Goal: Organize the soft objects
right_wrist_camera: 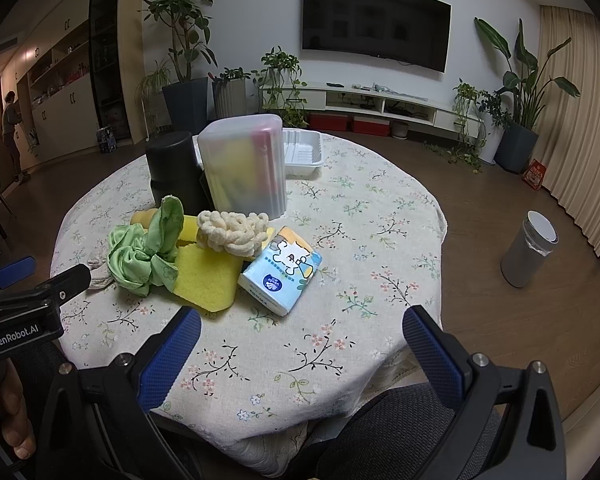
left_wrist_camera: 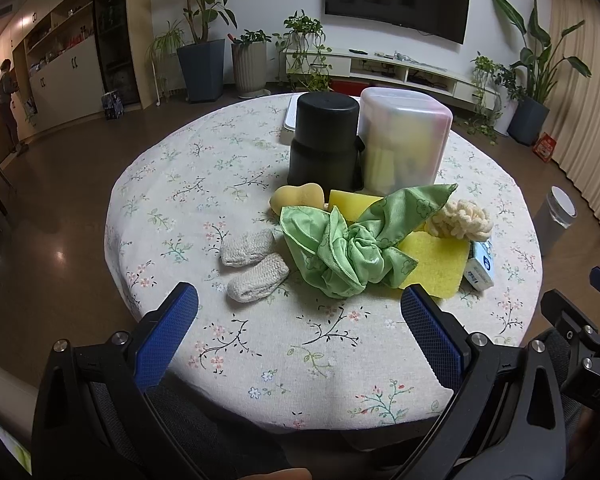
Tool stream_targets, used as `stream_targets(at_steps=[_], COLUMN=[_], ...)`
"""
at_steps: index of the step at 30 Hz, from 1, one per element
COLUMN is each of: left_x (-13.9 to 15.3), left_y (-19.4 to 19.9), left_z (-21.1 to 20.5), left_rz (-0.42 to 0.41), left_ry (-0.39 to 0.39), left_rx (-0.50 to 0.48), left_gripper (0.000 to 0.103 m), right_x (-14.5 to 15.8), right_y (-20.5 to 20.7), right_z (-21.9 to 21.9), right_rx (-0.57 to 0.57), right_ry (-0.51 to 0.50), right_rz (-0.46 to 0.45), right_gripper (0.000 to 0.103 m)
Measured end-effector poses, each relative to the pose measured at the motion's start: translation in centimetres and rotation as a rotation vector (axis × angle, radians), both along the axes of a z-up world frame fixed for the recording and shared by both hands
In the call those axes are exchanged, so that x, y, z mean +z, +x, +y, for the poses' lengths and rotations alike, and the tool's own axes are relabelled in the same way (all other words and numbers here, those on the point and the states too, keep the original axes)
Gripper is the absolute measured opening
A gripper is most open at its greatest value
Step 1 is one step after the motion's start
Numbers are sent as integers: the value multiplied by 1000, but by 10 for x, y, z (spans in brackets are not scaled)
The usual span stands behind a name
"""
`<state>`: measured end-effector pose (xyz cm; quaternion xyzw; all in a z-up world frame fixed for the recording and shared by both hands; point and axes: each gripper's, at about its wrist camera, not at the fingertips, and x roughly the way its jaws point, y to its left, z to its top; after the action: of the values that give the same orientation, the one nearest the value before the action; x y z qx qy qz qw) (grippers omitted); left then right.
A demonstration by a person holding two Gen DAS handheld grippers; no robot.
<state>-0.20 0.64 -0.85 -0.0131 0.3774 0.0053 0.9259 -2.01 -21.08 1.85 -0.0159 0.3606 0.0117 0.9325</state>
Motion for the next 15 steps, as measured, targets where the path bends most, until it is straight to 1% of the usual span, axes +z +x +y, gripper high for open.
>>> stream_targets(at_steps=[6,10,12,15], left_x=[0,-5,-5,-7], left_y=[0,-2,-2,-4], left_z=[0,1,1,1], left_rz=[2,5,6,10], left_ry=[-2,-7,-7,-12], left_rx=[-1,-3,-4,-5], left_gripper=[103,103,103,103], right_x=[-2,-5,-1,-7], right_y=[1,0,1,0], right_z=[0,0,0,1], right_rx=[1,-1,0,1], right_ry=[1,2,2,3], right_rz=[1,3,3,6], right_gripper=[103,103,103,103])
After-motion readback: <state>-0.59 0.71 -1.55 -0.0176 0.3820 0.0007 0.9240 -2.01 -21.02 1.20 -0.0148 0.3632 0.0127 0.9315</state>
